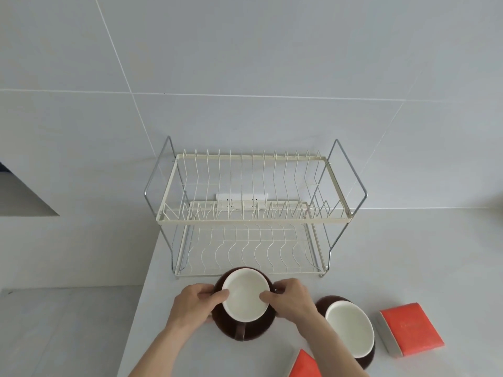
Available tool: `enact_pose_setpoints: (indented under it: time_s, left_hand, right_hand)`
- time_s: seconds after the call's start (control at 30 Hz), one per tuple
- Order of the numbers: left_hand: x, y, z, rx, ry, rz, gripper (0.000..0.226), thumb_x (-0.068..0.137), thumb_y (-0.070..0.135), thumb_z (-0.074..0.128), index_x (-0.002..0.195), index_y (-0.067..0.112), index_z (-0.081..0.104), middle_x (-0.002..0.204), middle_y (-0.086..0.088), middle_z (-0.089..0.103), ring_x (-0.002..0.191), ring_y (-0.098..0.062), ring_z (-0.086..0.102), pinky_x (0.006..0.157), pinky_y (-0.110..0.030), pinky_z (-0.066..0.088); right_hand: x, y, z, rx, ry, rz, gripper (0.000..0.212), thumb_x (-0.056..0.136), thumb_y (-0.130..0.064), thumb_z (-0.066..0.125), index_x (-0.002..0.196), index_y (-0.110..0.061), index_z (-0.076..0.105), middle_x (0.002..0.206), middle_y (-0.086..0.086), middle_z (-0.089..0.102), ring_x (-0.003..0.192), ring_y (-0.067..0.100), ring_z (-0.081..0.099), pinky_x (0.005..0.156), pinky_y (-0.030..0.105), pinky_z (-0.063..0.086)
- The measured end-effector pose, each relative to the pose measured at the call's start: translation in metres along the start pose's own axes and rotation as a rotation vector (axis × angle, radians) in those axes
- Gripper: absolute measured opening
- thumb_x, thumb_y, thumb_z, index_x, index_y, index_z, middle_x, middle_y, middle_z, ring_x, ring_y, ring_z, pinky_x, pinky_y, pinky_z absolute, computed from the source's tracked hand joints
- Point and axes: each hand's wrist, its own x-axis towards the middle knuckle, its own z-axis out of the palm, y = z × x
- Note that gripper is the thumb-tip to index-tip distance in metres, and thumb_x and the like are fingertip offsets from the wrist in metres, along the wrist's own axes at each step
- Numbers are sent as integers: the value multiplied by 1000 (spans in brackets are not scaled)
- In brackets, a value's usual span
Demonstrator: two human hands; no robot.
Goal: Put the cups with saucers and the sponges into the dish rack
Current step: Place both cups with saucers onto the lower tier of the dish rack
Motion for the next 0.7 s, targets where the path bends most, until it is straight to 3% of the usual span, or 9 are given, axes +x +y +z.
enact_pose_setpoints:
  time_s: [0.13, 0.33, 0.43, 0.5, 0.57, 0.7]
  left_hand:
    - [13, 13, -7, -24, 37, 44, 32, 65, 39, 82, 93, 24, 79, 90, 1, 80, 83, -17, 77, 74, -37, 65]
    - [37, 29, -14, -60, 108, 82, 25, 76, 33, 81, 97, 19, 78, 89, 1, 80, 85, -18, 76, 74, -36, 65]
    - [49, 37, -16, -70, 143, 95, 20, 78, 33, 80, 93, 19, 79, 84, 2, 80, 85, -18, 76, 76, -38, 65]
    - [59, 42, -18, -57, 160, 93, 16, 78, 35, 77, 84, 21, 79, 78, 4, 79, 83, -18, 76, 79, -41, 64]
    - [71, 46, -20, -32, 179, 95, 24, 71, 46, 73, 78, 24, 78, 75, 5, 79, 79, -17, 76, 81, -43, 63]
    - [91, 54, -22, -15, 229, 106, 34, 64, 58, 66, 74, 28, 76, 73, 7, 78, 80, -17, 75, 83, -47, 61]
  right_hand:
    - [12, -22, -5, 41, -6, -25, 39, 57, -33, 68, 79, -1, 68, 58, 0, 55, 51, 18, 55, 63, 42, 64]
    - [41, -51, -4, 78, 27, -66, 41, 54, -37, 70, 76, -3, 67, 62, -1, 56, 58, 18, 54, 66, 48, 61]
    - [55, -64, 0, 87, 48, -88, 40, 56, -39, 70, 75, -4, 65, 63, -2, 56, 59, 16, 53, 63, 39, 59]
    - [64, -71, 1, 95, 61, -101, 34, 62, -35, 72, 68, -5, 58, 64, -2, 53, 59, 16, 49, 55, 30, 47]
    - [74, -76, 3, 126, 74, -112, 28, 67, -30, 73, 62, -12, 53, 63, -2, 51, 60, 17, 47, 56, 26, 39]
    - [97, -83, 11, 194, 77, -110, 29, 67, -29, 77, 76, -5, 64, 71, 0, 59, 68, 19, 54, 60, 27, 43]
